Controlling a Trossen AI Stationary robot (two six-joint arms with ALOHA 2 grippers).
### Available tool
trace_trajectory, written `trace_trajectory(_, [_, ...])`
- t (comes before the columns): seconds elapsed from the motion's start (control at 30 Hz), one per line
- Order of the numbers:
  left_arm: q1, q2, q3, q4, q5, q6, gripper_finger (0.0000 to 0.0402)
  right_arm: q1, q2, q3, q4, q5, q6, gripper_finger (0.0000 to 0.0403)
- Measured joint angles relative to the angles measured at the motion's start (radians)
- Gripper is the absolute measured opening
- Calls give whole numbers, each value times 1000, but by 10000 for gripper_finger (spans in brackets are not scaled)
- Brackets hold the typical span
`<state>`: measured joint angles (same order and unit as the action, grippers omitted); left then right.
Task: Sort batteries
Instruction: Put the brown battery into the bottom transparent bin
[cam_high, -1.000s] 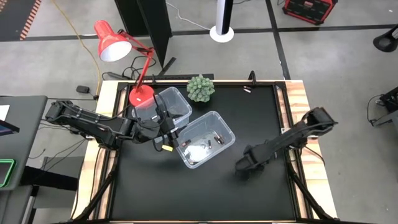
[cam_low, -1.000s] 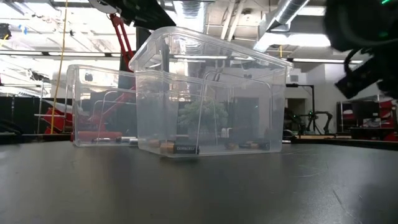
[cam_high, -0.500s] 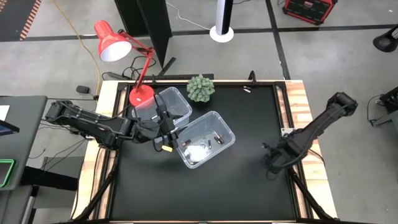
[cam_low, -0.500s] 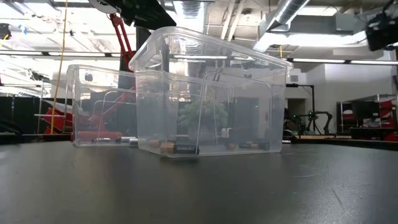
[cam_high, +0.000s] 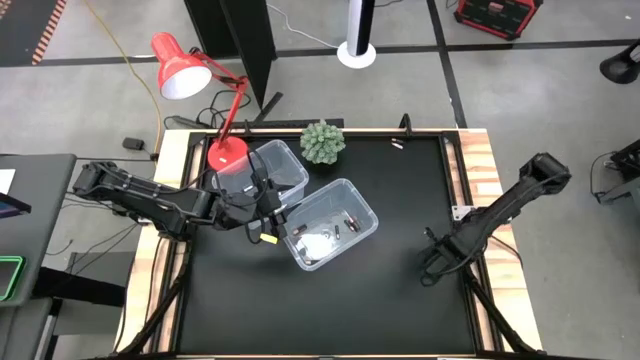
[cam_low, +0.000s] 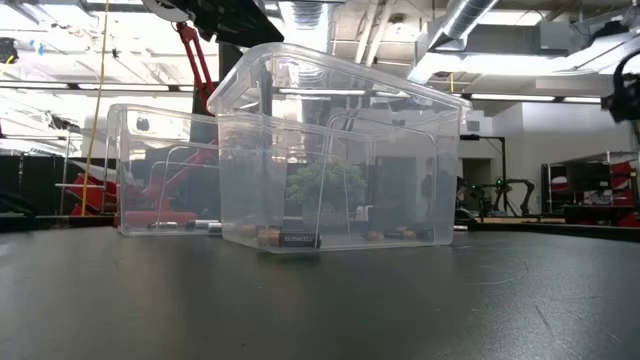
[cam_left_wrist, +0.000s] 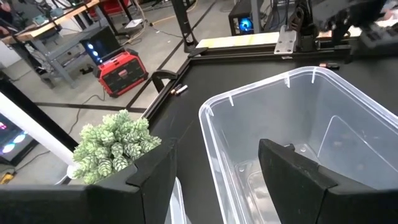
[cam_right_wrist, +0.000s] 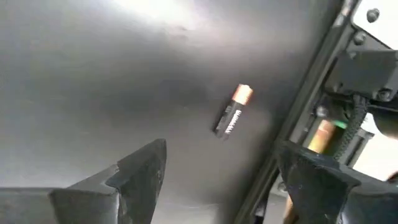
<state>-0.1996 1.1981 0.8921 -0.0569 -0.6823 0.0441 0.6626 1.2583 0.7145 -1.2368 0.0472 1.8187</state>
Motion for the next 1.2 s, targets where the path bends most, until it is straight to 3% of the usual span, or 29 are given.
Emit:
trace_trajectory(0.37, [0, 0, 0, -6, 0, 1, 219, -15, 140, 0, 89, -50, 67, 302])
trace_trajectory(0.6, [0, 0, 0, -6, 10, -1, 219, -4, 169, -65, 212, -60, 200, 302])
trace_trajectory(0.77, [0, 0, 0, -6, 24, -1, 219, 19, 174, -78, 206, -31, 283, 302])
trace_trajectory(1.03, [0, 0, 0, -5, 24, 0, 219, -17, 166, -80, 194, -19, 280, 299])
trace_trajectory(1.2, [0, 0, 0, -5, 24, 1, 219, -39, 167, -82, 196, -6, 245, 269])
